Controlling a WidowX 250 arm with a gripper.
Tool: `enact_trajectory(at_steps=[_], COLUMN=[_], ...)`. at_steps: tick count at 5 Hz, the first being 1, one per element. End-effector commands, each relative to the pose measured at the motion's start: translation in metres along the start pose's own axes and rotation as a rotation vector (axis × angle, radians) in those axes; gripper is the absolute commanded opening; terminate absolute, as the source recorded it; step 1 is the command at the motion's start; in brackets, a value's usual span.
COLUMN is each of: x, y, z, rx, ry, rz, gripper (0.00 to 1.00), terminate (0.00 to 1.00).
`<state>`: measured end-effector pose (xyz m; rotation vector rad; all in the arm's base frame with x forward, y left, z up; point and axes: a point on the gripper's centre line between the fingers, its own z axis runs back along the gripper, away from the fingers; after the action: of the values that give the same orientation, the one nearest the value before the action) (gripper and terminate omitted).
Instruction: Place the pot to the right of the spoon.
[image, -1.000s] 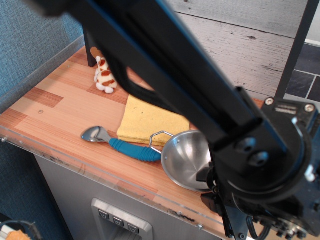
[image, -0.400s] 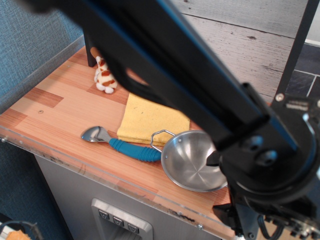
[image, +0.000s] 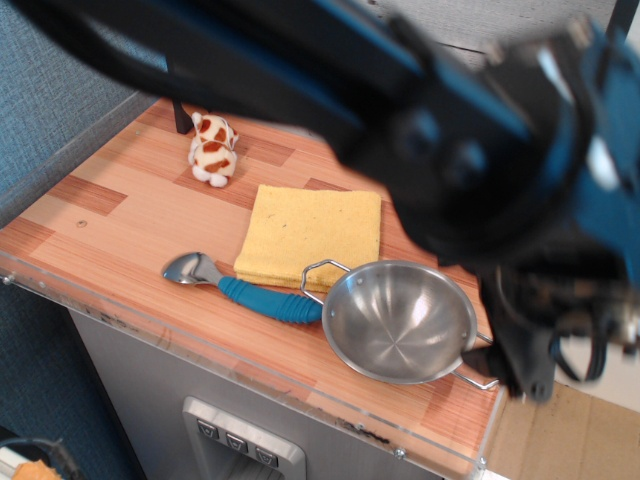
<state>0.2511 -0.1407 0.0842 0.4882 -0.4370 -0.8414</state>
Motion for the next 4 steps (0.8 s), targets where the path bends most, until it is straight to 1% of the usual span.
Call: enact_trajectory(at_steps=[1,2,3,4], x=[-0.011,-0.021,-0.029,-0.036], y=[0.058,0.075,0.087,0.092], z=[0.010,0.014,0.019,0.023], rx=[-0.081,-0.118,-0.135,-0.132], ry=[-0.030,-0.042,-0.066,-0.057], rz=[0.355,0.487,0.588,0.661], gripper=[1.00,1.00,1.00,1.00], terminate=[0.00,0.00,0.00,0.00])
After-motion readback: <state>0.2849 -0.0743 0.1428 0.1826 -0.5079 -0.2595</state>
